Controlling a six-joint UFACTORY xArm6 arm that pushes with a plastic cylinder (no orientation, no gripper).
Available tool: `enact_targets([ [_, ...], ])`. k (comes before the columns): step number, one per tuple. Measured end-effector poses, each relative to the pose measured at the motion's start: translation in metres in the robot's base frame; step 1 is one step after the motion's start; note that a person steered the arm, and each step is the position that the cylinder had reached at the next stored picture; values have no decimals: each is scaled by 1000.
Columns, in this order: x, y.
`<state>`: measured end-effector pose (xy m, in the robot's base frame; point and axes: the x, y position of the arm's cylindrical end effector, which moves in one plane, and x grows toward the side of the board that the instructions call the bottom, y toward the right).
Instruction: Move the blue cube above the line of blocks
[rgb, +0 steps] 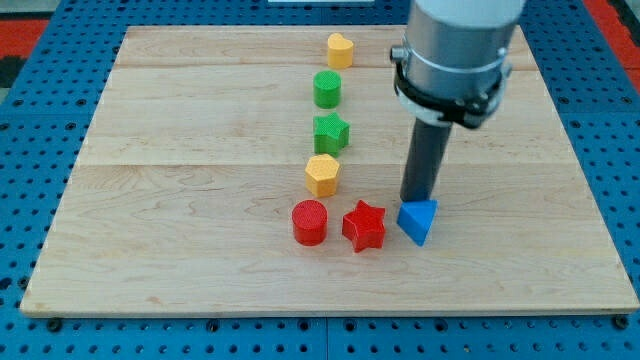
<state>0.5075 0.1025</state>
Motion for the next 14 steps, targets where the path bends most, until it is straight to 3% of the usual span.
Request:
enact_targets([
  [1,2,13],
  [2,-69,97],
  [3,-167,151],
  [4,-222,165],
  [5,-257,145],
  [7,-310,15],
  [8,-315,-13],
  [10,-310,15],
  [13,-263,17],
  [14,-283,-35],
])
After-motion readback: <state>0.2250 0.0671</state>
